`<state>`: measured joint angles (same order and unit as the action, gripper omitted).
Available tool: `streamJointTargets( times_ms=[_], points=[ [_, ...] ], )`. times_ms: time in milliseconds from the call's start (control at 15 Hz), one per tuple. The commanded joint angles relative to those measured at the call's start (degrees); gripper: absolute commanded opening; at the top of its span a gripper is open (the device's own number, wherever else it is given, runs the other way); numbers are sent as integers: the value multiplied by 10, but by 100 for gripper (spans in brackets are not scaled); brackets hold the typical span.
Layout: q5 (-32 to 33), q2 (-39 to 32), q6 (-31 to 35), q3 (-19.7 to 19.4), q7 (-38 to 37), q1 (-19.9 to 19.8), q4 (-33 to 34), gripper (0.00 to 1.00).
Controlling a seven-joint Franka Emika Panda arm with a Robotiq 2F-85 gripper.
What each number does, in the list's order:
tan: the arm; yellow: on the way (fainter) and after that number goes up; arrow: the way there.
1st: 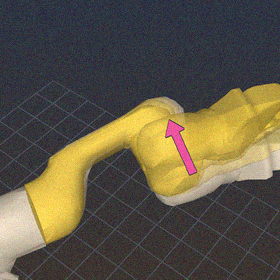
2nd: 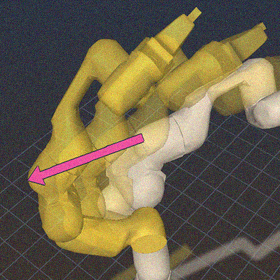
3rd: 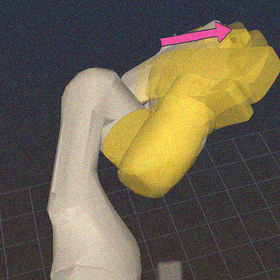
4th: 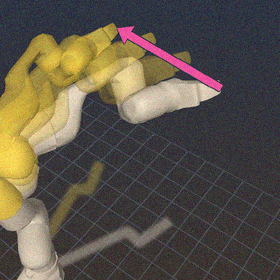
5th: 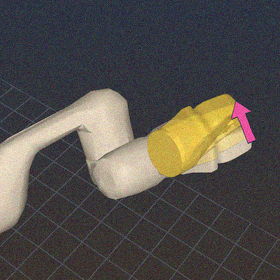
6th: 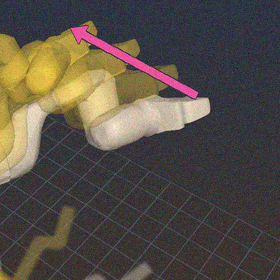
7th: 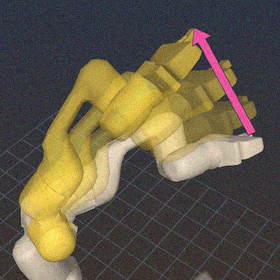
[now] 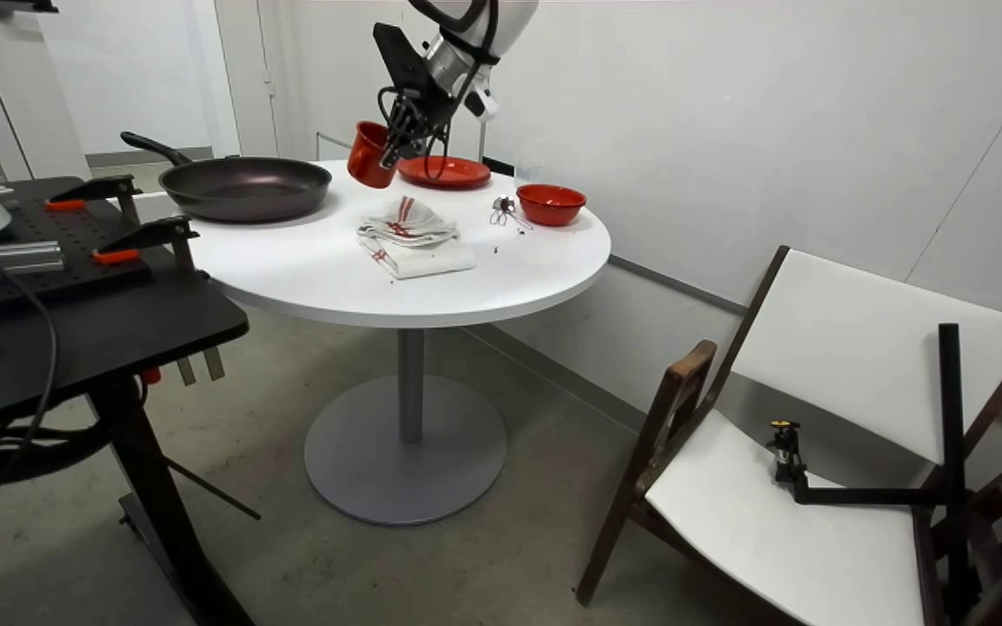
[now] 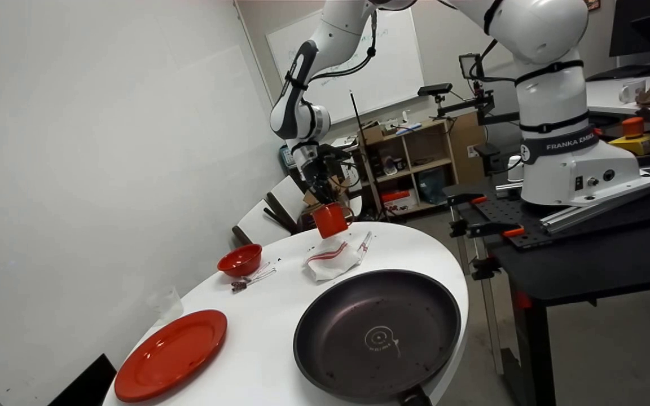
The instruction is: Move the mug to the right
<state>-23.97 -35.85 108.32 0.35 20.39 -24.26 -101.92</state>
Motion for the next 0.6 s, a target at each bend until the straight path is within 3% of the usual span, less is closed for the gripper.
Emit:
streamJointTargets(
  times_ms=[0,533],
  points=[
    [-42,42,27,-23,14,-8,-60,3],
    [-66,47,95,-57,-34,-3,-82,3]
  ],
)
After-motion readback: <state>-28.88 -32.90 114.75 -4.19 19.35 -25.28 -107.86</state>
